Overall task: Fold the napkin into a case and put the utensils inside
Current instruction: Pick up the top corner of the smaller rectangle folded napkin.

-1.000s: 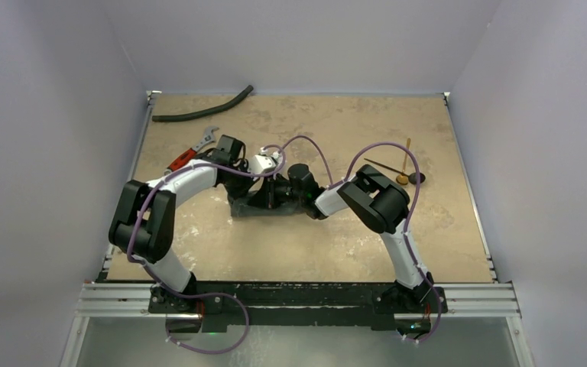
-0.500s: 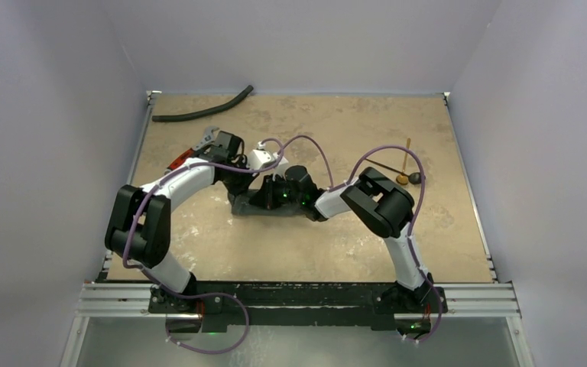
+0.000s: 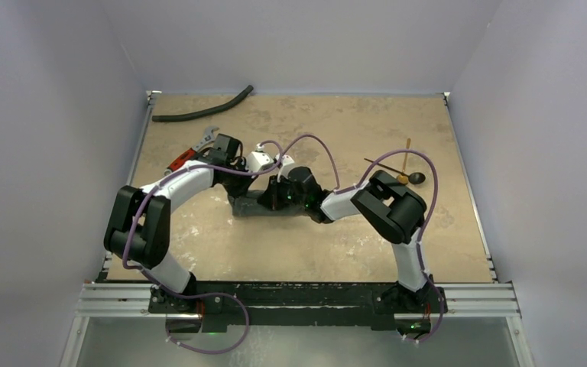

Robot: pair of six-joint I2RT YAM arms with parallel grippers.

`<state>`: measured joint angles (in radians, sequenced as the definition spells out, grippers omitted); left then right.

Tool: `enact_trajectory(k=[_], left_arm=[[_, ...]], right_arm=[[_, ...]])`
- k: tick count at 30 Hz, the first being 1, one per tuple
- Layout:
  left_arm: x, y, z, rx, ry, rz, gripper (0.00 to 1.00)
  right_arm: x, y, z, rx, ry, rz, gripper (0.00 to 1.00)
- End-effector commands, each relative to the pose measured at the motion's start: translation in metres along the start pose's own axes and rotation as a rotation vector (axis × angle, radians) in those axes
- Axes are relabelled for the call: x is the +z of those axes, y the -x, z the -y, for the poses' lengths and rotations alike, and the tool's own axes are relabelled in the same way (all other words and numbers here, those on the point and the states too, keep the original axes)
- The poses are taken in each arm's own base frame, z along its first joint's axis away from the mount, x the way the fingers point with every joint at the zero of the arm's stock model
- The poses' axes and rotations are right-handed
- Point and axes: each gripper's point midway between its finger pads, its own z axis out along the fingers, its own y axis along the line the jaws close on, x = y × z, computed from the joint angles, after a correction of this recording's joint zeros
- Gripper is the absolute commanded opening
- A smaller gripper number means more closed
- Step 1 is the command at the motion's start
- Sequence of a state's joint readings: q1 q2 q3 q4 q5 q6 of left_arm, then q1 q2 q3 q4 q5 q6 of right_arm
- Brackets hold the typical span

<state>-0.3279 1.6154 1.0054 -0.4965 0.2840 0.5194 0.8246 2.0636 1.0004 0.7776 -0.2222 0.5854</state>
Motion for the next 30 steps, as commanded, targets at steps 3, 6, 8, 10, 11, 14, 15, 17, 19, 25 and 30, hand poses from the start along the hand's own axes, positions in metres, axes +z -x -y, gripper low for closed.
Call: enact_trajectory(k=[3, 6, 8, 10, 11, 14, 15, 17, 19, 25, 30], left_arm=[[-0.006, 0.01, -0.002, -0.011, -0.013, 0.046, 0.0], [-0.005, 0.012, -0.001, -0.015, -0.02, 0.055, 0.0], [-0.005, 0.012, -0.001, -0.014, -0.021, 0.056, 0.0], [-0.005, 0.013, -0.001, -0.011, -0.021, 0.057, 0.0], [-0.005, 0.012, -0.001, -0.01, -0.02, 0.058, 0.0], [-0.004, 0.012, -0.001, -0.016, -0.02, 0.061, 0.0], [-0.004, 0.013, -0.001, -0.019, -0.02, 0.063, 0.0], [-0.003, 0.013, -0.001, -0.022, -0.019, 0.066, 0.0], [-0.002, 0.013, -0.001, -0.023, -0.018, 0.066, 0.0], [-0.001, 0.012, -0.001, -0.034, -0.022, 0.064, 0.0], [-0.001, 0.014, -0.001, -0.037, -0.027, 0.069, 0.0]], right_arm=[[-0.029, 0.021, -0.024, -0.141, 0.069, 0.065, 0.11], [-0.043, 0.04, -0.029, -0.152, 0.068, 0.133, 0.75], [-0.051, 0.056, -0.021, -0.125, 0.009, 0.185, 0.98], [-0.06, 0.07, -0.02, -0.157, 0.002, 0.21, 0.99], [-0.071, 0.079, -0.026, -0.173, 0.023, 0.258, 0.99], [-0.095, 0.103, -0.038, -0.188, 0.143, 0.345, 0.99], [-0.097, 0.099, -0.045, -0.215, 0.194, 0.323, 0.99], [-0.102, 0.089, -0.06, -0.362, 0.215, 0.329, 0.99], [-0.103, 0.068, -0.077, -0.539, 0.22, 0.331, 0.99], [-0.086, 0.03, -0.083, -0.695, 0.24, 0.289, 0.91], [-0.064, 0.032, -0.084, -0.731, 0.237, 0.331, 0.84]])
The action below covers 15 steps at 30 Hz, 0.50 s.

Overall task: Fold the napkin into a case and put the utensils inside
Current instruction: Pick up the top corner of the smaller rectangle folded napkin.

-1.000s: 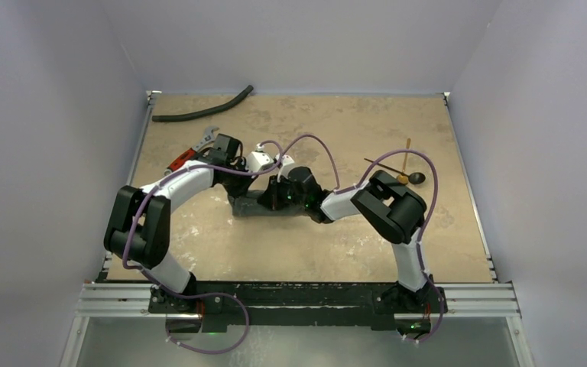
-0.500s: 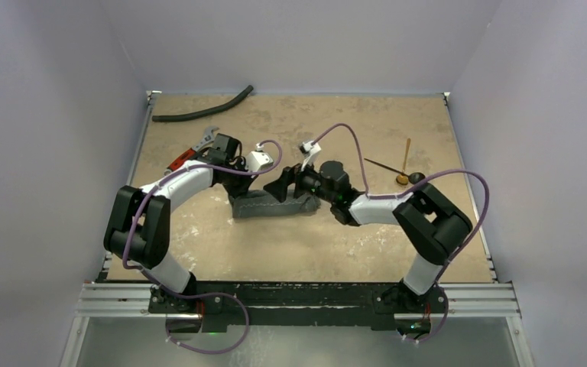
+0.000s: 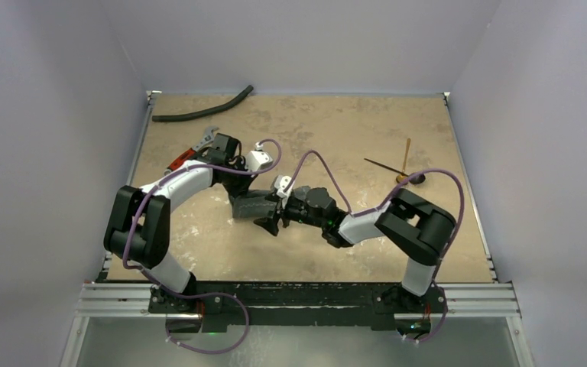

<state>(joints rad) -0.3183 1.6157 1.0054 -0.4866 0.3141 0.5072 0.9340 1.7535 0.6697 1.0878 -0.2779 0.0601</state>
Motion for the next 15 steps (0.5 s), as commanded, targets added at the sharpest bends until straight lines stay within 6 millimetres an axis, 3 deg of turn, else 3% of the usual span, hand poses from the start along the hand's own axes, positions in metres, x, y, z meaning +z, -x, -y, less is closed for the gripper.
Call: enact_trajectory(k=[1, 7, 15], left_arm=[[-0.001, 0.011, -0.001, -0.021, -0.015, 0.046, 0.0], [-0.001, 0.01, 0.001, -0.025, -0.025, 0.042, 0.0], [-0.002, 0.01, 0.001, -0.027, -0.022, 0.041, 0.0]], right_arm=[[0.019, 0.021, 0.014, -0.118, -0.034, 0.108, 0.84], [0.048, 0.011, 0.026, -0.118, -0.048, 0.122, 0.84], [0.07, 0.005, 0.033, -0.108, -0.05, 0.14, 0.81]])
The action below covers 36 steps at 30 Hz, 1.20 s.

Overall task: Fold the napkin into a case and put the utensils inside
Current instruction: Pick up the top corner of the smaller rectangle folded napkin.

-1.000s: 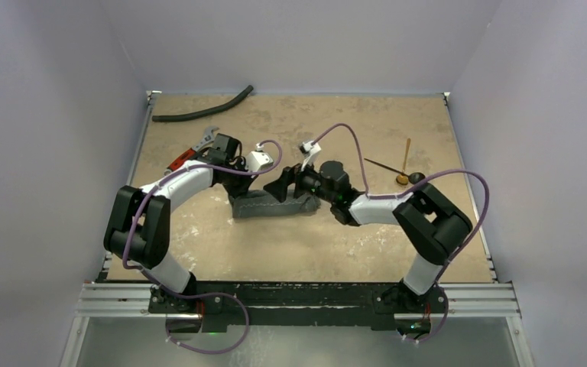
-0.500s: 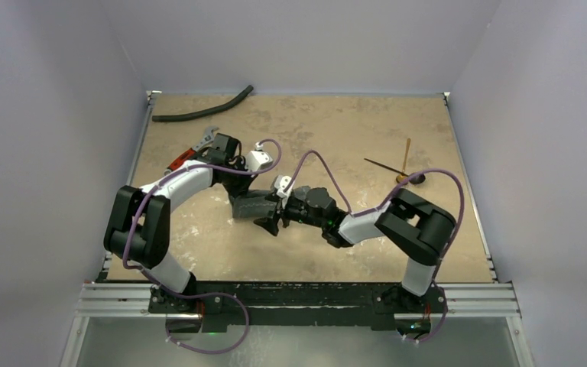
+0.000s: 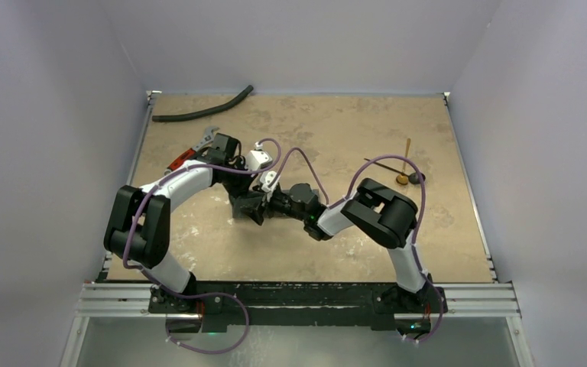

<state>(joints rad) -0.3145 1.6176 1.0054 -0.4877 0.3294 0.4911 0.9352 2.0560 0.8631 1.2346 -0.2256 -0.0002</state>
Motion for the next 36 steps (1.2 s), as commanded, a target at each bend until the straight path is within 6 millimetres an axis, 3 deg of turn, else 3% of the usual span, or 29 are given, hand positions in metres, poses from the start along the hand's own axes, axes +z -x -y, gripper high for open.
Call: enact_trajectory(k=[1, 5, 10, 17, 20, 23, 24, 30, 36], left_arm=[[-0.003, 0.01, -0.001, -0.006, -0.01, 0.034, 0.0], [-0.002, 0.009, -0.001, -0.004, -0.009, 0.032, 0.0], [-0.002, 0.011, -0.002, -0.004, -0.006, 0.036, 0.0], [-0.003, 0.011, -0.002, -0.006, -0.008, 0.035, 0.0], [-0.004, 0.01, 0.0, -0.006, -0.012, 0.035, 0.0], [-0.004, 0.009, 0.0, -0.002, -0.013, 0.033, 0.0], [-0.003, 0.008, 0.001, 0.001, -0.015, 0.032, 0.0], [-0.002, 0.007, 0.002, 0.004, -0.021, 0.03, 0.0], [-0.003, 0.007, 0.002, 0.014, -0.026, 0.031, 0.0]], right_arm=[[0.016, 0.026, 0.003, -0.033, 0.002, 0.095, 0.79], [0.019, 0.015, 0.0, -0.026, 0.024, 0.069, 0.68], [0.018, 0.005, 0.0, -0.023, 0.03, 0.041, 0.64], [0.026, -0.003, 0.0, -0.014, 0.038, 0.022, 0.52], [0.027, -0.003, 0.004, -0.012, 0.019, 0.015, 0.31], [0.023, -0.001, 0.005, -0.01, 0.003, 0.008, 0.02], [0.021, -0.002, 0.006, -0.008, -0.002, 0.0, 0.0], [0.01, -0.025, 0.004, 0.05, -0.018, -0.081, 0.0], [0.0, -0.038, 0.017, 0.059, -0.098, -0.145, 0.0]])
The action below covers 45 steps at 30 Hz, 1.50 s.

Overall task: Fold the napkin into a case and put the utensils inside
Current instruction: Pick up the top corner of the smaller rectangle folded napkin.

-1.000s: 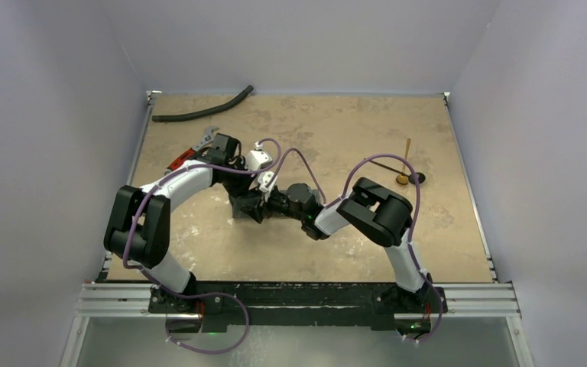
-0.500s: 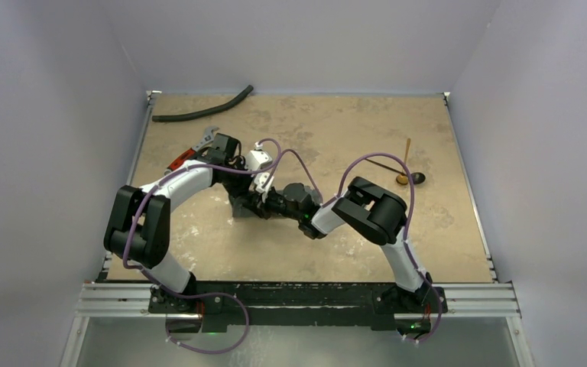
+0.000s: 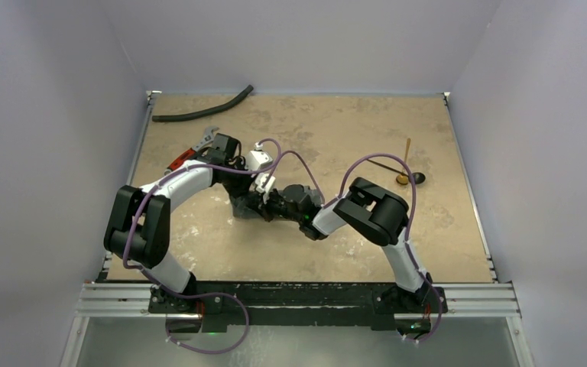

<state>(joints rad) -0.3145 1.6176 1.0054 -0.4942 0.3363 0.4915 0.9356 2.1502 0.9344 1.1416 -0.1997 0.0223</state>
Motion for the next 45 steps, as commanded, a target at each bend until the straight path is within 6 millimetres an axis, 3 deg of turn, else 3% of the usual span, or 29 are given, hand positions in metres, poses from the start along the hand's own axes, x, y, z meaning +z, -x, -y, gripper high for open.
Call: enact_trajectory(k=[1, 11, 19, 24, 29, 31, 38, 41, 45], left_arm=[[-0.003, 0.008, 0.001, 0.017, -0.019, 0.034, 0.0], [-0.005, 0.012, 0.007, 0.033, -0.053, 0.046, 0.0], [-0.005, 0.013, 0.01, 0.038, -0.066, 0.052, 0.0], [-0.008, 0.015, 0.012, 0.04, -0.076, 0.062, 0.0], [-0.006, 0.013, 0.014, 0.038, -0.088, 0.061, 0.0], [-0.006, 0.013, 0.015, 0.034, -0.091, 0.061, 0.0], [-0.007, 0.01, 0.016, 0.041, -0.09, 0.053, 0.0], [-0.005, 0.008, 0.015, 0.039, -0.089, 0.049, 0.0], [-0.005, 0.008, 0.013, 0.054, -0.077, 0.047, 0.0]], right_arm=[[-0.013, 0.005, 0.012, 0.013, -0.079, -0.031, 0.0], [0.005, -0.009, 0.029, 0.016, -0.133, -0.128, 0.0], [0.016, -0.01, 0.039, 0.044, -0.127, -0.175, 0.0], [0.008, -0.014, 0.042, 0.207, -0.113, -0.126, 0.0], [0.008, -0.006, 0.036, 0.441, -0.011, -0.062, 0.0], [0.009, 0.004, 0.039, 0.456, -0.021, -0.007, 0.0], [0.008, 0.002, 0.073, 0.536, -0.23, 0.002, 0.0], [0.011, 0.007, 0.071, 0.543, -0.222, 0.008, 0.0], [0.02, -0.004, 0.061, 0.551, -0.21, -0.049, 0.0]])
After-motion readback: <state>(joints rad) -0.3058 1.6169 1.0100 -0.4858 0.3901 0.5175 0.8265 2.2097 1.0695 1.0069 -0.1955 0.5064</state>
